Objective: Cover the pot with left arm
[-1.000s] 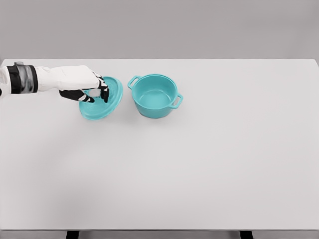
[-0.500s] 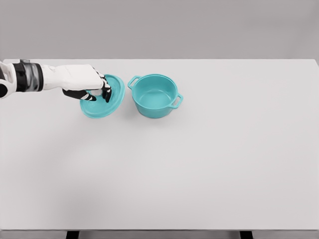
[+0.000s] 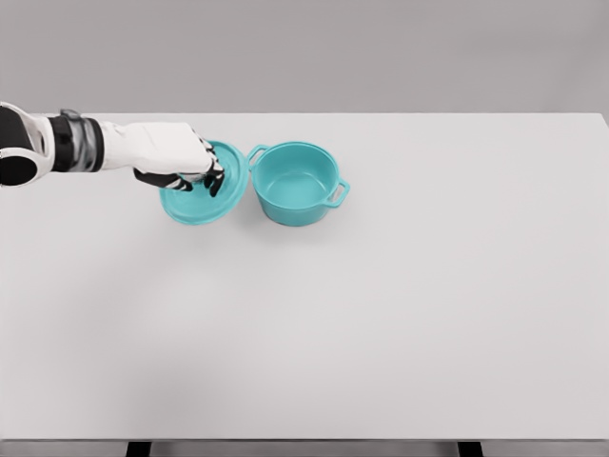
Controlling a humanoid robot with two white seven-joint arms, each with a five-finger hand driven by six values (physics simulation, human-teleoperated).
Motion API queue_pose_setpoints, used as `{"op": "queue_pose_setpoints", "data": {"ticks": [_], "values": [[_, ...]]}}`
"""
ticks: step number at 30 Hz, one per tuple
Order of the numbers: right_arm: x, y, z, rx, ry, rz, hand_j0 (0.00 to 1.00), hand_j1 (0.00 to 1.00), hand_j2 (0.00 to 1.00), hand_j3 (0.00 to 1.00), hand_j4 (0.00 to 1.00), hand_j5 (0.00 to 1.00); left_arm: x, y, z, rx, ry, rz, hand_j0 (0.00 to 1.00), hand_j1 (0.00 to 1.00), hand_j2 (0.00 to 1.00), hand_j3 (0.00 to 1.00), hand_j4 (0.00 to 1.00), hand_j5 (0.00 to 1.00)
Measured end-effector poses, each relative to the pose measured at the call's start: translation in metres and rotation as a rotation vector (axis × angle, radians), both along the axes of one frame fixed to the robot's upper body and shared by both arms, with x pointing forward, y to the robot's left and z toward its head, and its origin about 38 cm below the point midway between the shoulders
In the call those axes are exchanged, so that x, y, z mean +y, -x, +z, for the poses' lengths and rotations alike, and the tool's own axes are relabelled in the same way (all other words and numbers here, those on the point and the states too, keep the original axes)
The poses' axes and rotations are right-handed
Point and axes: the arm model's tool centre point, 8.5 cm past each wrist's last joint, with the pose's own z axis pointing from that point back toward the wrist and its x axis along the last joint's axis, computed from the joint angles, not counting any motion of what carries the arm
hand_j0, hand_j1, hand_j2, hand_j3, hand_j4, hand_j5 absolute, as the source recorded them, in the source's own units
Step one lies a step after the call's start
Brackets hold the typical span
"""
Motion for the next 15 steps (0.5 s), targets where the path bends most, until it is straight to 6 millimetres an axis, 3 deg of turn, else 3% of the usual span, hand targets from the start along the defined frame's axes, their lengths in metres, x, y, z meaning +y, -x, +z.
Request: {"op": "queue_pose_setpoints", "data": {"ticks": [15], "values": [[0.000, 0.000, 0.000, 0.000, 0.000, 0.000, 1.00, 1.00, 1.00, 1.00, 1.00, 1.00, -0.028, -0.011, 0.001, -0.023, -0.037, -0.026, 0.48, 0.48, 0.48, 0.48, 0.48, 0.48]]}}
